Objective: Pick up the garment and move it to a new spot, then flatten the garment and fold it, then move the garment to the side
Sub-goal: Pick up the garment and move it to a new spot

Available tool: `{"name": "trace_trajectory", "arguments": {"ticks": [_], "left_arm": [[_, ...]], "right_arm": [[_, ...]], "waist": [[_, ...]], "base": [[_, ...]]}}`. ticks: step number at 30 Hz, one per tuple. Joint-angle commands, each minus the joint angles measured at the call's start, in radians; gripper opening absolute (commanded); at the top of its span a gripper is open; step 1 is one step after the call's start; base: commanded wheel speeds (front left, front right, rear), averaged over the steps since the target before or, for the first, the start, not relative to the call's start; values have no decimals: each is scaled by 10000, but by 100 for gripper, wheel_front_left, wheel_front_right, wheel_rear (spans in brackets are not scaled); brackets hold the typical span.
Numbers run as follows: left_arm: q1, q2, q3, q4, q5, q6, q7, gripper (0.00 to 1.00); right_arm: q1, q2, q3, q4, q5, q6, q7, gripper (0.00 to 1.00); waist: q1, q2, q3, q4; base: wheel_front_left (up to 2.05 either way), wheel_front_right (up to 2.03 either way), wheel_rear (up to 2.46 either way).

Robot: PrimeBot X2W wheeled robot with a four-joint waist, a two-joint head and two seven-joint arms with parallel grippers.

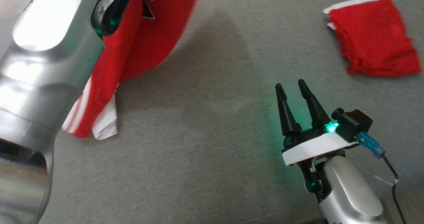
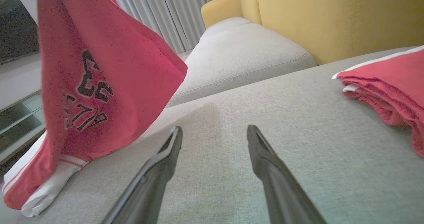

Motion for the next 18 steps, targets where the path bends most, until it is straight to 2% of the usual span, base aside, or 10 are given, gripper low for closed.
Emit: {"name": "trace_trajectory", "arguments": {"ticks": [1, 8, 13, 14, 15, 18], "left_arm": [[-745, 257, 255, -202, 132, 79, -55, 0], [-1518, 172, -349, 300, 885, -112, -341, 0], [-2188, 19, -1004, 833, 1580, -284, -923, 0], [-2289, 4, -1120, 1057, 1697, -299, -1007, 3], [-2344, -23, -1186, 1359, 1743, -306, -1022, 100], [-2511, -92, -1480, 2167, 1872, -341, -935, 100]], "right_arm": [[-70, -10, 343, -389, 135, -9, -107, 100], [-154, -10, 955, -677, 624, -9, -107, 100], [-117, -10, 1270, -858, 805, -9, -107, 100], [-110, -10, 1314, -895, 822, -9, -107, 100], [-105, -10, 1345, -929, 839, -9, -107, 100], [-111, -10, 1395, -1018, 892, -9, -107, 100]], "waist": [[1, 0, 105, -617], [1, 0, 630, -1993], [1, 0, 991, -2543], [1, 0, 1061, -2592], [1, 0, 1110, -2625], [1, 0, 1259, -2665]], "base": [[0, 0, 0], [0, 0, 0], [0, 0, 0], [0, 0, 0], [0, 0, 0], [0, 0, 0]]}}
